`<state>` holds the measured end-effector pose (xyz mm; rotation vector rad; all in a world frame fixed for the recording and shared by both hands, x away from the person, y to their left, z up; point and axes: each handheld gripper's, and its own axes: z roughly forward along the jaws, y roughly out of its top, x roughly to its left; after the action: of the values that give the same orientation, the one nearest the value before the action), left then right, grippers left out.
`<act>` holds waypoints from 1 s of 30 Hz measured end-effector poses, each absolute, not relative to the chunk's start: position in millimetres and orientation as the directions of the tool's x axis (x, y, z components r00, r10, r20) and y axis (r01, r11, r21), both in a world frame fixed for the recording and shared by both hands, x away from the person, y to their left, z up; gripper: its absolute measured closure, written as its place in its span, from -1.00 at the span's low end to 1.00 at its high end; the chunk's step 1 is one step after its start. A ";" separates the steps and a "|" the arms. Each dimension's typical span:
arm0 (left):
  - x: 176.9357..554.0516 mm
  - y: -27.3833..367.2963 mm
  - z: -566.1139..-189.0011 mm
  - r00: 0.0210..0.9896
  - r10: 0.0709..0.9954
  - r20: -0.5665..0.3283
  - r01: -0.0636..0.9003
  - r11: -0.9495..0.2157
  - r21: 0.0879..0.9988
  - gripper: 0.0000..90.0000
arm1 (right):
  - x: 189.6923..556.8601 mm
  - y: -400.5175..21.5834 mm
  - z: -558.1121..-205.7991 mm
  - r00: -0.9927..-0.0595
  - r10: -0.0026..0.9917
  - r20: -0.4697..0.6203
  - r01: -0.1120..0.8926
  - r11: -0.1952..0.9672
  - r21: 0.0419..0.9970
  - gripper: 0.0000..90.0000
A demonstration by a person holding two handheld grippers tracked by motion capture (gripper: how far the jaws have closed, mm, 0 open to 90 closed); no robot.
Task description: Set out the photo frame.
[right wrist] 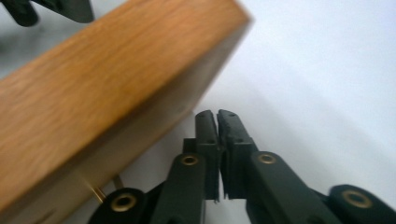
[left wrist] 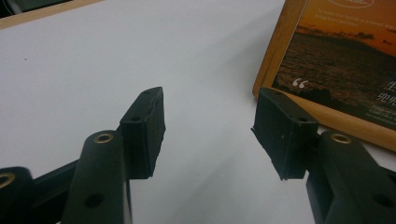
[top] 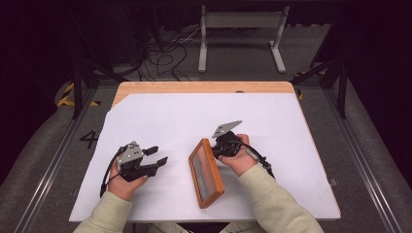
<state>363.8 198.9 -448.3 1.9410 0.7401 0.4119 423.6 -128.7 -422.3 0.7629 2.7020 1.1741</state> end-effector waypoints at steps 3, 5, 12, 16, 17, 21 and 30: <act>363.2 201.3 -447.4 0.754 0.656 -0.027 0.324 -0.336 0.884 -0.06 | 420.8 -141.5 -412.6 -0.839 0.539 0.069 0.429 0.577 0.695 0.74; 362.3 202.1 -446.8 0.755 0.655 -0.025 0.325 -0.340 0.883 -0.07 | 418.2 -148.5 -405.2 -0.824 0.563 0.059 0.437 0.567 0.698 0.54; 362.8 204.7 -446.8 0.752 0.658 -0.033 0.333 -0.336 0.881 -0.09 | 403.6 -163.8 -376.0 -0.799 0.602 0.015 0.431 0.555 0.711 0.05; 364.0 203.3 -447.0 0.755 0.655 -0.029 0.330 -0.341 0.880 -0.09 | 394.5 -168.8 -361.6 -0.798 0.603 0.005 0.421 0.550 0.721 -0.12; 364.0 203.3 -447.0 0.755 0.655 -0.029 0.330 -0.341 0.880 -0.10 | 394.5 -168.8 -361.6 -0.798 0.603 0.005 0.421 0.550 0.721 -0.12; 364.3 203.1 -447.4 0.755 0.656 -0.028 0.332 -0.345 0.878 -0.10 | 384.6 -168.4 -349.8 -0.804 0.594 0.034 0.426 0.535 0.729 -0.26; 364.3 203.1 -447.5 0.754 0.656 -0.025 0.332 -0.347 0.877 -0.11 | 365.6 -151.3 -337.4 -0.818 0.569 0.082 0.460 0.564 0.686 -0.59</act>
<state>364.3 203.1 -447.5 1.9585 0.7495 0.4110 365.6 -151.3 -337.4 0.8766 2.6440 1.0935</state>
